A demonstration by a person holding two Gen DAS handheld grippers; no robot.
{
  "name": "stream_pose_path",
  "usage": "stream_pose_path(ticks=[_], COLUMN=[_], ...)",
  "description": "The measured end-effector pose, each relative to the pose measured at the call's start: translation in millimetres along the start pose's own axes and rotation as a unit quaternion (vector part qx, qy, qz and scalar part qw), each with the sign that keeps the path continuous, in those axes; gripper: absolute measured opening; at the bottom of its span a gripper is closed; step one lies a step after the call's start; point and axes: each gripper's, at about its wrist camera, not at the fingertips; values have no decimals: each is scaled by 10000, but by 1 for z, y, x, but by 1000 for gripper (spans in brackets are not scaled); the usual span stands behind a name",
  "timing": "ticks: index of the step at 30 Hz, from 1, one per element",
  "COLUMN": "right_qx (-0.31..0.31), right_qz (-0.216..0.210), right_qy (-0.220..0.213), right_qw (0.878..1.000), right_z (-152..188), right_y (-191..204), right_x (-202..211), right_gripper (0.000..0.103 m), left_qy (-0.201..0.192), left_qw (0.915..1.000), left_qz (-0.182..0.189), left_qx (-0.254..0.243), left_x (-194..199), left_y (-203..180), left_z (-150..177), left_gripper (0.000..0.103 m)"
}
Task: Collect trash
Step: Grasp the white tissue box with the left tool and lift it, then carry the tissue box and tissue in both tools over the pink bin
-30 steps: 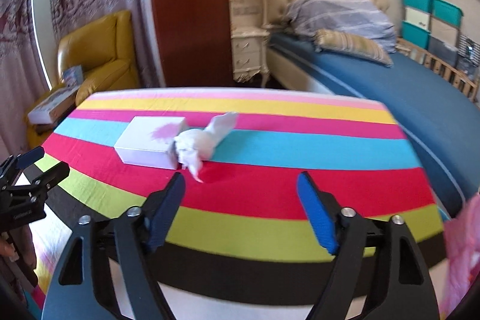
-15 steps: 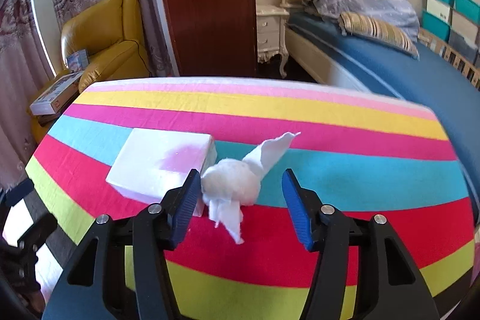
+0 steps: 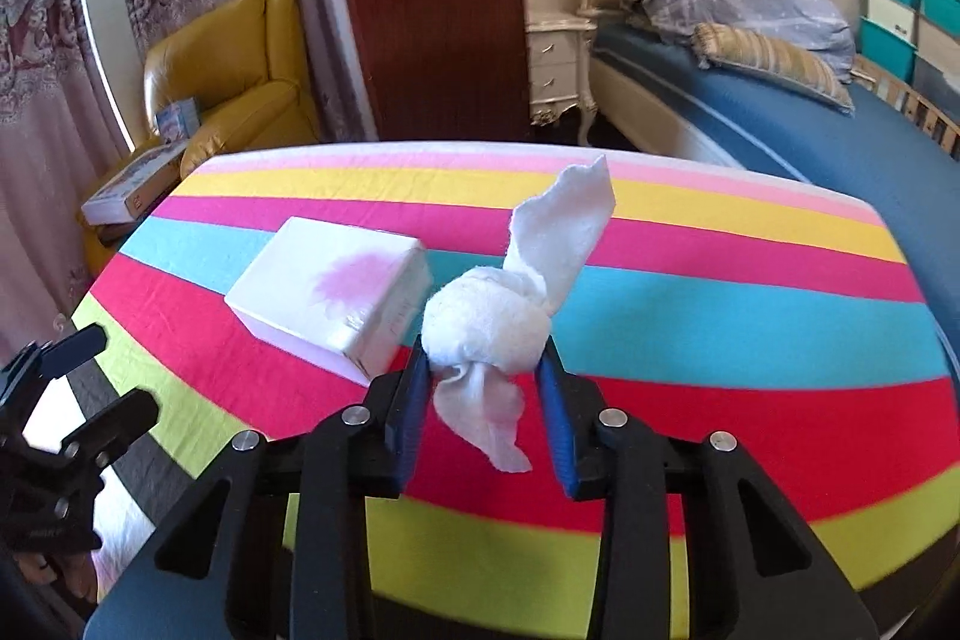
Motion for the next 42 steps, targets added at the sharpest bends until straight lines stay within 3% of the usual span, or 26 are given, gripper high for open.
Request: stream_pose_path(ticks=[7,11,16,20,27,40,42], right_qx=[-261,-345,-510,-576,-575,-541,-524], right_qz=[159,135,17,-52,-46,-29,-8], right_qy=[-213,-298,-352,-390,-386,-281,-272], right_qw=[9993,9989,9981,9976,9976,9981,9983], right_z=[27,43,53,55,58,57,58], right_y=[-26,-33,-42,-45,-43,-38,-36], right_x=[42,58,66,68,68,64,65], right_gripper=[34,35,35,35,35,35,35], left_qy=[216,355,497,561,934,929,882], left_qw=[9993,9988,9962,9932,9941,9945,9948], left_qz=[267,215,-21,-437,-198,423,475], left_qx=[-121,-274,-710,-917,-516,-229,-189], left_x=[-29,-47,-67,-81,-95,-97,-95], left_y=[-38,-57,-77,-80,-62,-52,-52], left_z=[-27,-39,-45,-45,-47,-47,-46], left_gripper=[98,98,98,98,98,98,91])
Point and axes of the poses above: each gripper's, at about its wrist camera, not at the fingertips, and x roughly against the way its jaws point, y to its left, z to its underside, and after that the axes turned 6 degrees about -z, right-handed
